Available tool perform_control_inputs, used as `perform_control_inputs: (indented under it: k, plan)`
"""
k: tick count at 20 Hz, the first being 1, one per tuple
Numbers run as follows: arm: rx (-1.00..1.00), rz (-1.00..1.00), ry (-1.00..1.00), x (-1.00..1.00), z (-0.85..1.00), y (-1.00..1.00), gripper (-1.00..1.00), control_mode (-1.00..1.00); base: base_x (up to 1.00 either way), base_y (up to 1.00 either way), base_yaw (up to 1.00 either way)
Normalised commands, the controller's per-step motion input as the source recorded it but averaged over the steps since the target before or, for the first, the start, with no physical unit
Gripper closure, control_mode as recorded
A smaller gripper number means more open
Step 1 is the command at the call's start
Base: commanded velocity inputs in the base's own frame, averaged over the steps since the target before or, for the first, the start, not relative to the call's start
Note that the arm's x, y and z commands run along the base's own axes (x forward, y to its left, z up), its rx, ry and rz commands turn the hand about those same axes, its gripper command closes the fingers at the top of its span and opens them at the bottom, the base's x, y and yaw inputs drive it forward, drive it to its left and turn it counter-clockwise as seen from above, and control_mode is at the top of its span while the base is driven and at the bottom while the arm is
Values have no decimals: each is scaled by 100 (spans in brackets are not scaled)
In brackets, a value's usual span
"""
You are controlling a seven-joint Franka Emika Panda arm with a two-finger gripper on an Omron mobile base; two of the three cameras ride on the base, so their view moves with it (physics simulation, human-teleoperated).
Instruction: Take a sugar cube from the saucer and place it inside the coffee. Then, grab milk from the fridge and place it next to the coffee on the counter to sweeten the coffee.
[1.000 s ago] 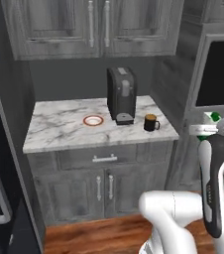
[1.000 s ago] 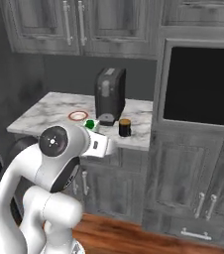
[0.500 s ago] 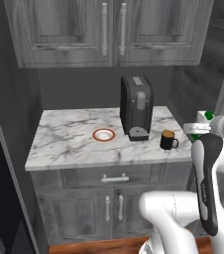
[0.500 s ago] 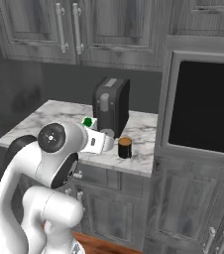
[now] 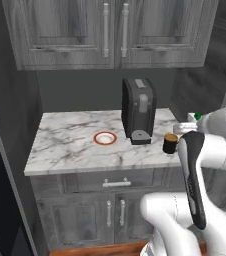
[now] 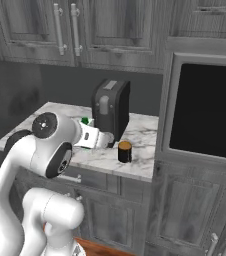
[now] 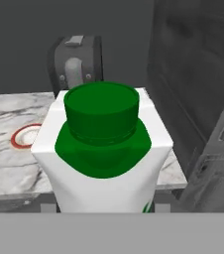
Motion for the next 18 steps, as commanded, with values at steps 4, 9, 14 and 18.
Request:
perform_control_inputs:
  k: [4, 9, 14, 18]
  plan:
    - [-7, -23, 32, 46, -26, 62, 100, -100, 0, 0, 0]
    - [-9, -40, 24, 28, -61, 62, 100, -100, 0, 0, 0]
    - [-3, -43, 22, 59, -49, 29, 100, -100, 0, 0, 0]
    - [-6, -27, 3, 56, -29, -20, 100, -100, 0, 0, 0]
